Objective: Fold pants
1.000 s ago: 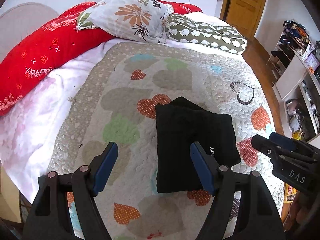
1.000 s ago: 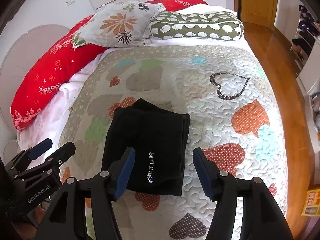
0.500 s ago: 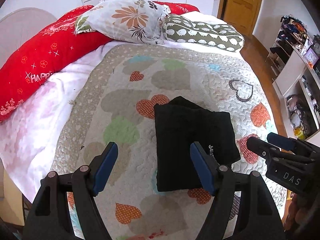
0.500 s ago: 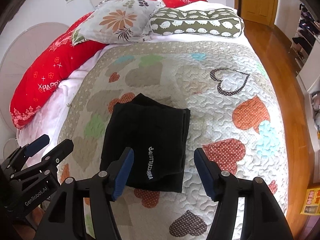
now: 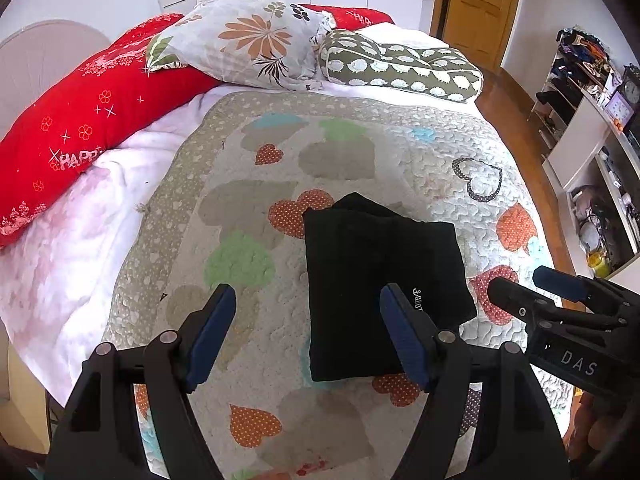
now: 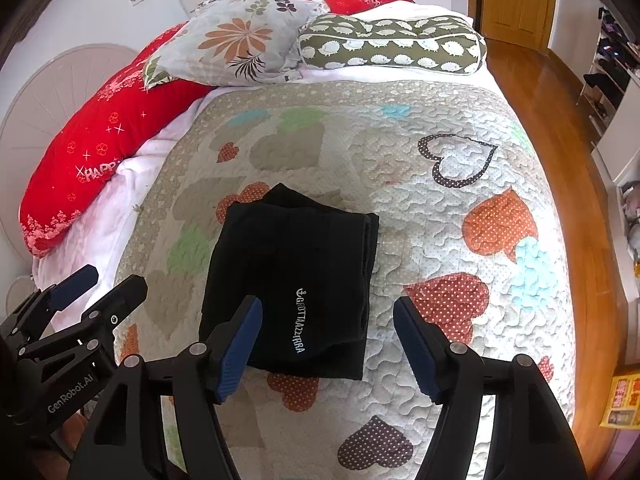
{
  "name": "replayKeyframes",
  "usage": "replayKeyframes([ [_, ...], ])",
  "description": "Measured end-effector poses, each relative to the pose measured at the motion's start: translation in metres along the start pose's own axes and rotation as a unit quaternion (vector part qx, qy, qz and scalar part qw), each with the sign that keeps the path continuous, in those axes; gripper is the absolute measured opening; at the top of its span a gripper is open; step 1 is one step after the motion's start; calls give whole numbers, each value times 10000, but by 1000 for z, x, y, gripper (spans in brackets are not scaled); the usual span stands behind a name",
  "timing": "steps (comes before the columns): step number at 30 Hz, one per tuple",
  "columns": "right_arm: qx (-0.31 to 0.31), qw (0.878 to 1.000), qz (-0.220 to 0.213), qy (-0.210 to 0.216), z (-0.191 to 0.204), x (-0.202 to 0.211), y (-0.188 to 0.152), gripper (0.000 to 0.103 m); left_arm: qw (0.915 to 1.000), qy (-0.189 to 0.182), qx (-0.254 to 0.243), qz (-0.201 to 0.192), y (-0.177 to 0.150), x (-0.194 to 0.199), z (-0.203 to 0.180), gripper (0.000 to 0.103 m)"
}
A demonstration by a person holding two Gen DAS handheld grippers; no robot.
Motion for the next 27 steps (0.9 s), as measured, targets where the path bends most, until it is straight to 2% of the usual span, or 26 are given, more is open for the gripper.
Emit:
replayKeyframes([
  [27,-24,9998,217,-21,-8,-13,-5,70,9997,-48,-122,183,-2,-12,-11,75],
])
Point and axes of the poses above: each gripper's, at about its wrist camera, not at the fingertips, and x roughly against the way its jaws point, z to its left, y to its top, the point moved 7 cm from there along -x, roughly the way its jaws point, and after that the axes turned 8 degrees about x, right-handed, at the moved point
